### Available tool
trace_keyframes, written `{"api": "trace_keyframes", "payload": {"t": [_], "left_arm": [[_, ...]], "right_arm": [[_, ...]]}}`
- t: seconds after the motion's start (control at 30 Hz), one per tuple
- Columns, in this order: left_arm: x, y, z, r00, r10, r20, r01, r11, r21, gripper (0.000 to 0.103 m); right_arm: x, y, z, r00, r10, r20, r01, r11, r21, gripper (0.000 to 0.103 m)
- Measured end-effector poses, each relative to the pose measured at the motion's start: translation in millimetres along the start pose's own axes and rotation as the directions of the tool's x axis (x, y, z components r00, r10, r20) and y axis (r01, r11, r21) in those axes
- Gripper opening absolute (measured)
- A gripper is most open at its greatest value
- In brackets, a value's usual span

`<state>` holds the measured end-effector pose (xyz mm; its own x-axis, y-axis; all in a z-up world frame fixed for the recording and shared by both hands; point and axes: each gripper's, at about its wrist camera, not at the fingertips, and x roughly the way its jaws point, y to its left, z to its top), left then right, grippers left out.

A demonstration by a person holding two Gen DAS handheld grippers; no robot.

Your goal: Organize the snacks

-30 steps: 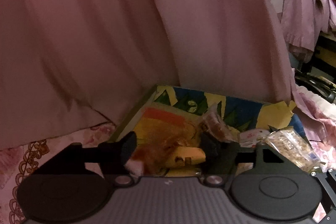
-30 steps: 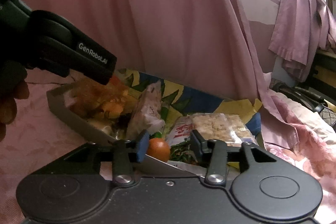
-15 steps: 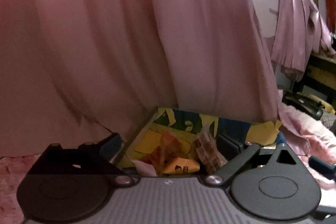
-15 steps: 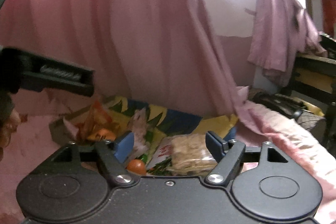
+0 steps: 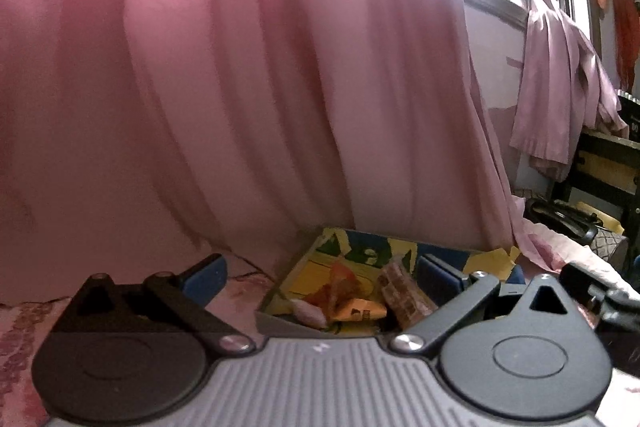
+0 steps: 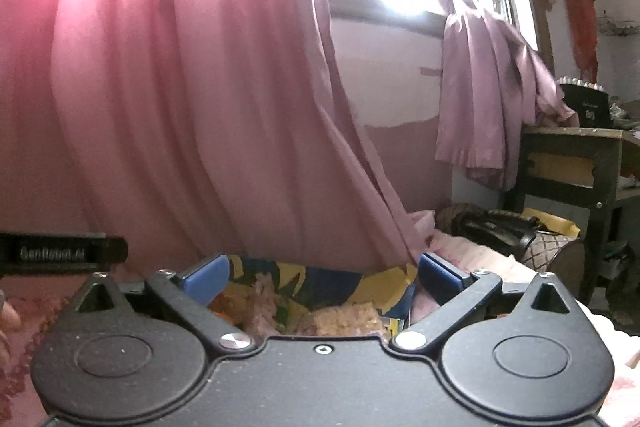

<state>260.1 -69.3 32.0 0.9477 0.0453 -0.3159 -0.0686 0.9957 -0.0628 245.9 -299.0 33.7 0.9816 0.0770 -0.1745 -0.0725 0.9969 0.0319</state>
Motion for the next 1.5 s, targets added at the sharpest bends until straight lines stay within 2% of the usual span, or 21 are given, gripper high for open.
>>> {"api": "trace_keyframes", "payload": {"t": [0.4, 0.7, 1.03, 1.5], "left_arm": [[-57, 25, -6, 0.999, 0.041, 0.032, -0.041, 0.999, -0.005, 0.103], [-90, 37, -9, 0.998, 0.058, 0.038, -0.057, 0.998, -0.023, 0.103], [-119, 47, -23, 0.997, 0.071, 0.006, -0.071, 0.997, -0.034, 0.103], [-139, 66, -43, 0.997, 0.072, -0.014, -0.072, 0.997, -0.021, 0.103]], "right_arm": [[-60, 6, 7, 0.998, -0.013, 0.054, 0.011, 0.999, 0.033, 0.102], [-92, 9, -3, 0.999, -0.037, 0.024, 0.036, 0.998, 0.05, 0.102], [-127, 19, -14, 0.999, -0.041, -0.009, 0.041, 0.998, 0.055, 0.102], [-143, 36, -33, 0.995, -0.055, -0.085, 0.059, 0.997, 0.043, 0.102]]}}
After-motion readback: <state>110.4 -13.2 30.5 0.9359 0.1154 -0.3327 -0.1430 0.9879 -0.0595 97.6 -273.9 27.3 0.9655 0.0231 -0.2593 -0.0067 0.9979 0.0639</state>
